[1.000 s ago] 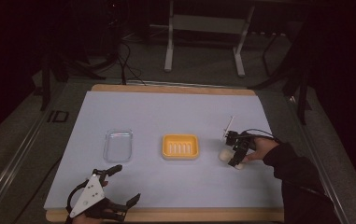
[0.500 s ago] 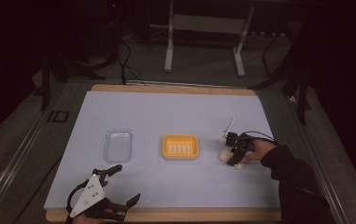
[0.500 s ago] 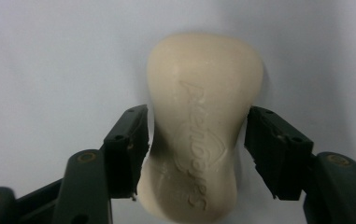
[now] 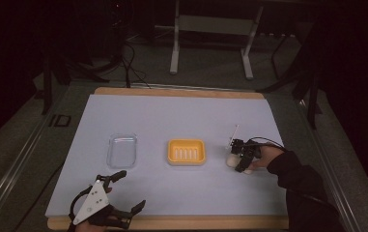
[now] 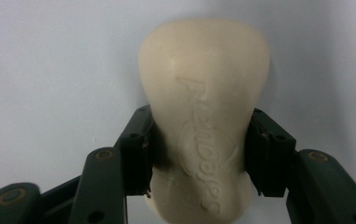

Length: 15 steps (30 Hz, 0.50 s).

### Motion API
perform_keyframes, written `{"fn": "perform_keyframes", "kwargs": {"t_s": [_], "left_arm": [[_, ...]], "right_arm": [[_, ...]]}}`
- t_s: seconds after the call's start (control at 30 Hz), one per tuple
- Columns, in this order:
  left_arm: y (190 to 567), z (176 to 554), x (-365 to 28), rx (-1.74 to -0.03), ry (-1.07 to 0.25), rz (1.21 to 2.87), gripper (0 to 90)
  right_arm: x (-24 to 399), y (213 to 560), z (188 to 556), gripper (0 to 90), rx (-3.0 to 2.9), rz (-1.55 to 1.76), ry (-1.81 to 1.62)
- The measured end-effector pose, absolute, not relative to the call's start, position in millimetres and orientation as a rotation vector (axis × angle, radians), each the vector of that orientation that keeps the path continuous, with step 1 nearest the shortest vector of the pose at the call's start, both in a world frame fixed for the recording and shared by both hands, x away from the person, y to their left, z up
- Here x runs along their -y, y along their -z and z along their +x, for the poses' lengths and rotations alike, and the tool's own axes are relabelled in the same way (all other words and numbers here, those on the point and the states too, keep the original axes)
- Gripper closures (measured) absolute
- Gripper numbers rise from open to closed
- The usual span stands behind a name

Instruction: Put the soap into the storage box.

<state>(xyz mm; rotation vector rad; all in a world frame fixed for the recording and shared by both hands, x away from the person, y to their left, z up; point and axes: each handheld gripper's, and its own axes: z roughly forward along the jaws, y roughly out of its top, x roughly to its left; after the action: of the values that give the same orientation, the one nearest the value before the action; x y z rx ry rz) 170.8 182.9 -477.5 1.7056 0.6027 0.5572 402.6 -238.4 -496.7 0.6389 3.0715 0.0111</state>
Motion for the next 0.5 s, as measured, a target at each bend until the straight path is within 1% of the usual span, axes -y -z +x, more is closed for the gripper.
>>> {"fn": "perform_keyframes", "kwargs": {"t_s": [0.5], "left_arm": [[478.5, 174.4, -180.7, -0.608, -0.552, 1.712, 1.1]], "right_arm": [[243.1, 495.2, 406.1, 49.6, -3.09, 0.655, -0.061]]}}
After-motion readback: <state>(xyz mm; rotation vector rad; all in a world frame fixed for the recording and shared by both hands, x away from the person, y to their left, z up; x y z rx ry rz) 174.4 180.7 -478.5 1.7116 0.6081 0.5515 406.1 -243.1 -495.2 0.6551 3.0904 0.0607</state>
